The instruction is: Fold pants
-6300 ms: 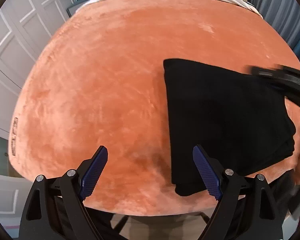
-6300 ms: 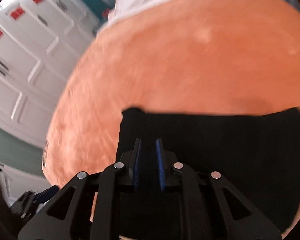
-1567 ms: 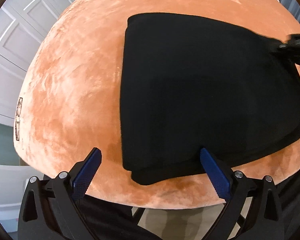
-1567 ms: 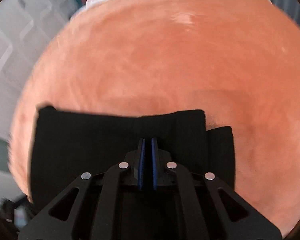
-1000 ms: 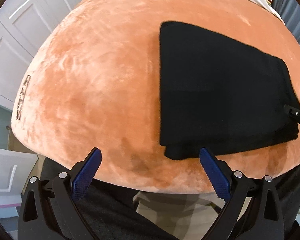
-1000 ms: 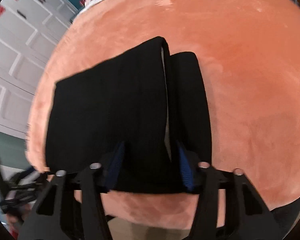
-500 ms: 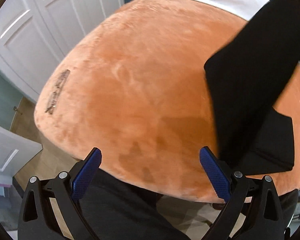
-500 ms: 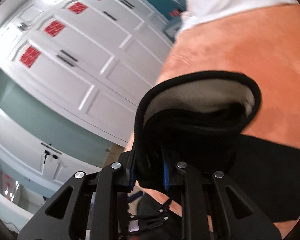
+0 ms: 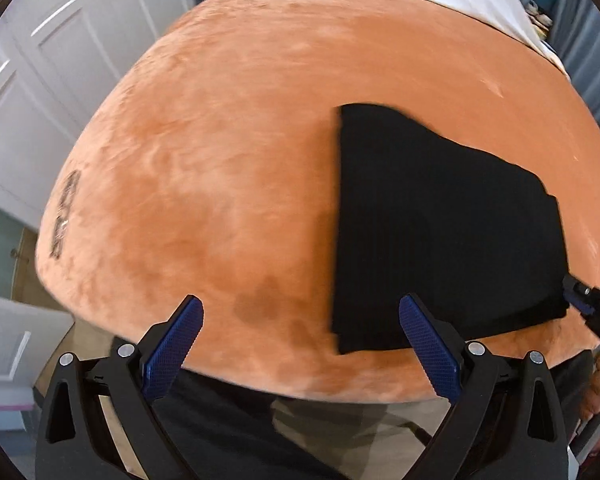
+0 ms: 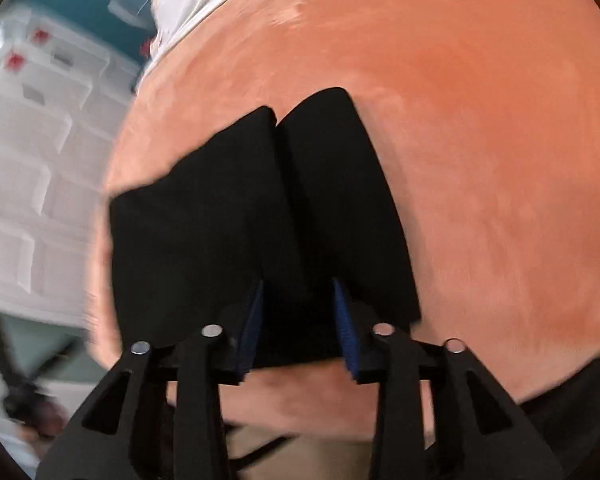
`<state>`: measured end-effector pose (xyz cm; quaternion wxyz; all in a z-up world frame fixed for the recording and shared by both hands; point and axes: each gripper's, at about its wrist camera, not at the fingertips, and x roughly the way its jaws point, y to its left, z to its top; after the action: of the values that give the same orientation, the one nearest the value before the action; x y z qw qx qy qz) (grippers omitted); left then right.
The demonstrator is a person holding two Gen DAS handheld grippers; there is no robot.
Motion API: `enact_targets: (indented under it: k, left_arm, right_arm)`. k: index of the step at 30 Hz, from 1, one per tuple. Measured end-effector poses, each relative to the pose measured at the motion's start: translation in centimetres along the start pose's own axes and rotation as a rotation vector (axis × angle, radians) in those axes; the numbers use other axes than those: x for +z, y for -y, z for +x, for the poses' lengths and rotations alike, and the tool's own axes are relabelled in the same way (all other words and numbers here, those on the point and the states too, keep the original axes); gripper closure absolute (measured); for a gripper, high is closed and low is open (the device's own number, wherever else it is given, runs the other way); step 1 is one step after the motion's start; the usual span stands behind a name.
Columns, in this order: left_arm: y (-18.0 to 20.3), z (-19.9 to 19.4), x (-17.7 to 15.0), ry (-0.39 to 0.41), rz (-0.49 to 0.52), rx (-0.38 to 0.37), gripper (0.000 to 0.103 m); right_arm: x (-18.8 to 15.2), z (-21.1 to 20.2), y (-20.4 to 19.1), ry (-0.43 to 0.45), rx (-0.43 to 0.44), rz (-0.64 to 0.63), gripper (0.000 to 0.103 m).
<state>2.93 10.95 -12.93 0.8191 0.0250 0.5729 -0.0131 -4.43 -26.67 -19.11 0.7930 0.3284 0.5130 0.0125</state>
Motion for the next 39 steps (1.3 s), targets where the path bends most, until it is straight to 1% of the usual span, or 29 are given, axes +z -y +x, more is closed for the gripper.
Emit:
enact_targets:
  k: [3, 5, 6, 7, 9, 10, 11, 12, 13, 14, 15, 16, 17, 20, 21, 22, 23, 24, 25, 26, 28, 29, 30, 31, 32, 34, 35, 36, 39]
  left_arm:
    - [2.6, 1.1, 0.2, -0.033, 0.033, -0.001, 0.006]
    - [4.1, 1.9, 0.3, -0.065, 0.048, 0.006, 0.006]
    - [4.6, 2.1, 0.3, -0.065, 0.055, 0.007, 0.006]
    - [5.1, 2.3, 0.2, -0.071, 0.064, 0.016, 0.006]
    - [5.9, 2.7, 0.1, -0.079, 0.074, 0.023, 0.006]
    - [6.2, 3.0, 0.0, -0.087, 0.079, 0.03, 0.006]
    - [6.4, 3.2, 0.0, -0.092, 0.085, 0.034, 0.006]
    - [6.6, 3.4, -0.1, -0.092, 0.09, 0.038, 0.006]
    - [6.8, 3.6, -0.2, -0.093, 0.099, 0.054, 0.006]
    - [6.8, 3.9, -0.2, -0.092, 0.106, 0.067, 0.006]
    - [6.7, 4.2, -0.2, -0.093, 0.112, 0.082, 0.006]
    - [6.5, 4.6, -0.2, -0.103, 0.11, 0.092, 0.006]
    - [6.3, 4.9, -0.1, -0.111, 0.105, 0.088, 0.006]
    - [5.9, 5.5, 0.1, -0.126, 0.09, 0.051, 0.005]
    - [6.0, 5.7, 0.1, -0.131, 0.094, 0.034, 0.005]
    - [6.4, 6.2, 0.1, -0.14, 0.105, 0.027, 0.005]
    - [6.9, 6.7, 0.0, -0.144, 0.119, 0.043, 0.005]
    - [7.2, 7.1, 0.0, -0.147, 0.13, 0.059, 0.005]
    - [7.5, 7.7, -0.1, -0.15, 0.142, 0.076, 0.005]
    - [7.7, 7.7, -0.2, -0.155, 0.144, 0.081, 0.005]
    - [7.3, 6.9, -0.1, -0.135, 0.141, 0.086, 0.005]
    - [7.0, 6.6, -0.1, -0.13, 0.141, 0.09, 0.005]
    - [6.7, 6.5, -0.2, -0.129, 0.134, 0.093, 0.005]
    - [6.1, 6.6, -0.3, -0.133, 0.111, 0.087, 0.005]
    - [5.6, 6.9, -0.3, -0.142, 0.088, 0.076, 0.005]
    - [4.6, 7.8, -0.3, -0.175, 0.039, 0.045, 0.005]
    - [4.2, 8.2, -0.3, -0.19, 0.009, 0.023, 0.005]
    - [3.8, 8.4, -0.1, -0.197, -0.011, 0.005, 0.005]
    - [3.5, 8.3, 0.2, -0.2, -0.015, -0.023, 0.005]
  right_arm:
    - [1.0, -0.8, -1.4, 0.029, -0.011, -0.089, 0.061]
    - [2.7, -0.2, -2.0, 0.037, 0.021, -0.099, 0.055]
    - [3.6, 0.3, -2.3, 0.036, 0.026, -0.112, 0.048]
    - [3.9, 0.8, -2.4, 0.033, 0.025, -0.122, 0.046]
    - [5.2, 2.9, -3.0, -0.007, 0.02, -0.138, 0.046]
    - [5.8, 4.7, -3.3, -0.046, 0.011, -0.141, 0.045]
    - [5.7, 6.1, -3.7, -0.064, 0.005, -0.154, 0.044]
    - [5.2, 5.9, -3.6, -0.056, -0.006, -0.171, 0.045]
    - [4.8, 6.2, -4.7, -0.045, -0.013, -0.217, 0.068]
    - [4.5, 5.8, -5.3, -0.052, -0.002, -0.246, 0.08]
    - [4.6, 5.1, -6.0, -0.04, 0.012, -0.256, 0.08]
    - [4.5, 3.7, -6.8, -0.008, 0.046, -0.266, 0.081]
    - [4.3, 1.3, -7.8, 0.044, 0.08, -0.281, 0.084]
    - [3.4, -4.4, -9.0, 0.148, 0.082, -0.283, 0.086]
    - [3.1, -5.0, -9.0, 0.157, 0.061, -0.279, 0.086]
    - [2.7, -4.9, -8.6, 0.16, 0.0, -0.287, 0.085]
    - [2.5, -3.6, -7.8, 0.153, -0.088, -0.311, 0.082]
    - [2.2, -1.8, -6.7, 0.131, -0.175, -0.34, 0.081]
    - [1.9, 2.1, -4.7, 0.032, -0.278, -0.376, 0.078]
    - [1.7, 3.6, -3.3, -0.006, -0.279, -0.36, 0.077]
    - [2.1, 0.8, -2.9, 0.069, -0.177, -0.221, 0.074]
    - [2.4, -0.9, -3.4, 0.117, -0.145, -0.19, 0.074]
    - [2.7, -2.8, -4.4, 0.187, -0.106, -0.191, 0.073]
    - [3.2, -3.3, -5.5, 0.191, -0.075, -0.219, 0.073]
    - [3.6, -3.3, -6.5, 0.174, -0.051, -0.251, 0.073]
    - [4.5, -2.4, -8.1, 0.163, -0.043, -0.3, 0.073]
    - [5.0, -1.2, -8.3, 0.137, -0.038, -0.313, 0.073]
    - [6.1, 1.2, -8.0, 0.086, -0.032, -0.311, 0.073]
    - [8.2, 7.7, -5.6, -0.026, -0.122, -0.256, 0.079]
